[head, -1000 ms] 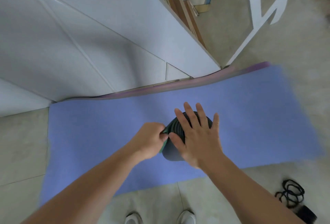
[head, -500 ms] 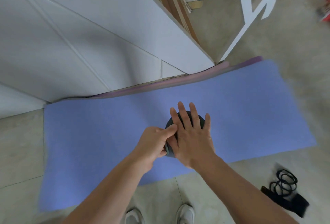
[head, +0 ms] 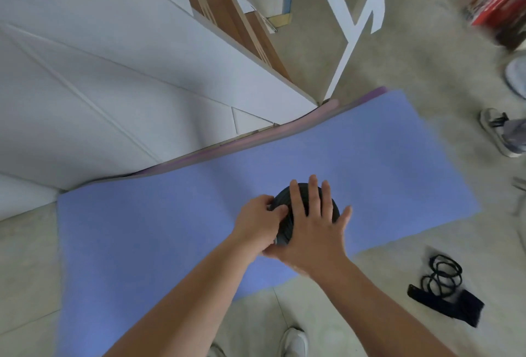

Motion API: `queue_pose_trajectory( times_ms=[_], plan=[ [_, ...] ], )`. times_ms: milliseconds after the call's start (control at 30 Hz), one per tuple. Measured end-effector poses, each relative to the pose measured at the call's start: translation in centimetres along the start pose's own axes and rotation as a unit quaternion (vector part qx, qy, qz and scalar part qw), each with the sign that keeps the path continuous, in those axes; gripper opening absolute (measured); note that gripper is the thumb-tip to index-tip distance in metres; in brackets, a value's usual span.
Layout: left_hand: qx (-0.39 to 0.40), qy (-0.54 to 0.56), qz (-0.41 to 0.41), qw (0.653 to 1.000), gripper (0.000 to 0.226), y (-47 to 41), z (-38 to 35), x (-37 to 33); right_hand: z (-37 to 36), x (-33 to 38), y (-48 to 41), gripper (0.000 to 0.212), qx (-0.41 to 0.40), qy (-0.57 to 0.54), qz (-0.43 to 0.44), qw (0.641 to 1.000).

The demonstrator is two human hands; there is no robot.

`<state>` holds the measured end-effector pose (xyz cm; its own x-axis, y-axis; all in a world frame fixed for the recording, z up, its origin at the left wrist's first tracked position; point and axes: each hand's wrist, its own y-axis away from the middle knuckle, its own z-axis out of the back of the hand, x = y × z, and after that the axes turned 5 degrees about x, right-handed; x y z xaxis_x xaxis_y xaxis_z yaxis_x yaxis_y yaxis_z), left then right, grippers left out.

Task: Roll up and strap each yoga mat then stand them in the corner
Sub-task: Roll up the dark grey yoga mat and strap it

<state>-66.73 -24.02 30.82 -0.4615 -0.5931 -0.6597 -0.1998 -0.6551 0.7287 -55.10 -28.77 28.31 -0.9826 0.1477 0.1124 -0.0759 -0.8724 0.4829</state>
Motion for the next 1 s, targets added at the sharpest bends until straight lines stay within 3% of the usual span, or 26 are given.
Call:
queue_pose_trajectory(
  times_ms=[100, 233, 500, 567, 633, 767, 867, 1000],
  plan=[
    [0.001, -0.068, -0.010, 0.998, 0.025, -1.1, -2.2, -2.0, -0.2, -2.3, -0.7, 0.131, -0.006, -0.020, -0.041, 0.999],
    [0.033, -0.078, 0.008, 0.996, 0.013, -3.0, -4.6, -3.6, -0.8, -6.3, -1.1, 0.117, -0.046, -0.087, -0.038, 0.994],
    [0.166, -0.077, -0.026, 0.983, 0.031, -4.8, -9.9, -1.5, -3.5, -15.6, 0.9, 0.105, -0.090, -0.236, -0.113, 0.961],
    [0.164, -0.241, -0.069, 0.954, 0.058, -5.8, -11.0, 1.0, -3.9, -17.7, 0.9, 0.104, -0.099, -0.271, -0.127, 0.949],
    [0.166, -0.399, -0.116, 0.894, 0.092, -7.5, -12.6, 3.0, -4.3, -19.6, 0.5, 0.103, -0.115, -0.305, -0.136, 0.936],
    [0.117, -0.531, -0.151, 0.826, 0.138, -13.2, -17.0, 4.8, -5.6, -24.5, -1.5, 0.098, -0.139, -0.392, -0.124, 0.901],
    [0.093, -0.553, -0.191, 0.806, 0.141, -17.7, -21.6, 4.9, -7.4, -30.1, -3.0, 0.095, -0.135, -0.482, -0.116, 0.858],
    [0.080, -0.538, -0.272, 0.794, 0.114, -22.4, -28.2, 3.7, -11.1, -39.1, -4.8, 0.089, -0.153, -0.571, -0.116, 0.798]
  ],
)
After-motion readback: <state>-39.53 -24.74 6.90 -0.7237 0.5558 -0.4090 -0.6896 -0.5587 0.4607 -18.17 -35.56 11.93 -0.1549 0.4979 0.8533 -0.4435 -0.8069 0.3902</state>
